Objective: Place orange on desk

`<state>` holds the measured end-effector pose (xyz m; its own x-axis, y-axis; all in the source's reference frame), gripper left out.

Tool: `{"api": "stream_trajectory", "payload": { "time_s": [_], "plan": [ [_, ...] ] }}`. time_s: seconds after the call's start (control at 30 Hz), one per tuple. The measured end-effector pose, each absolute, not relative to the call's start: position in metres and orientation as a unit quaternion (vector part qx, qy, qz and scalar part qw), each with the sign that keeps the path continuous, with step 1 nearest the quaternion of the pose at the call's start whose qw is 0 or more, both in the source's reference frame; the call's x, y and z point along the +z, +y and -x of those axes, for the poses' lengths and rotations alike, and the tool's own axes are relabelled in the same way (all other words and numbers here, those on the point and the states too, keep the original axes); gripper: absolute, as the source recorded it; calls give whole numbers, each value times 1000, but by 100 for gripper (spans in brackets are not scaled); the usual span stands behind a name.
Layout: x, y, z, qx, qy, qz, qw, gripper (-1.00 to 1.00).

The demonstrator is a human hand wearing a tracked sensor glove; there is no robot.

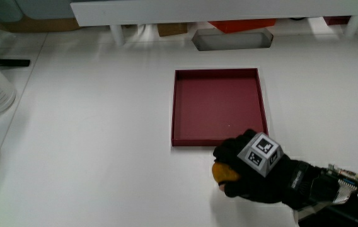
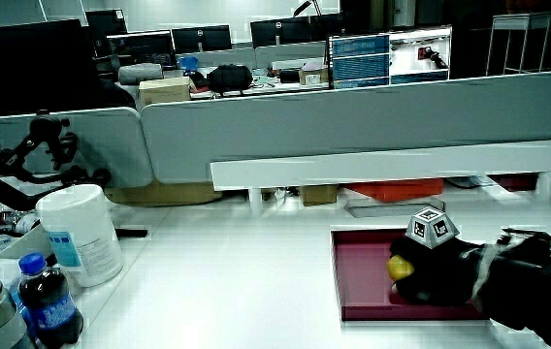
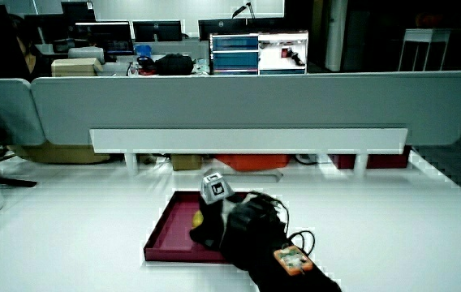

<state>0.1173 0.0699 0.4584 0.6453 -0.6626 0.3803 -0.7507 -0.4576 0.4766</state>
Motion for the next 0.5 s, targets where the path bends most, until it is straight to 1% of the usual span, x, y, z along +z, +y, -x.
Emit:
{"api": "stream_trajectory", "payload": {
  "time_s": [0.03,0.2,0.4,0.43,0.5],
  "plan": [
    [463,76,-116,71,-420,-846,322,0],
    [473,87,-113,65,-425,-836,342,0],
    [475,86,-111,73,-421,-833,352,0],
    [477,86,-111,76,-417,-831,360,0],
    [478,86,-111,74,-418,-832,358,0]
  ]
}}
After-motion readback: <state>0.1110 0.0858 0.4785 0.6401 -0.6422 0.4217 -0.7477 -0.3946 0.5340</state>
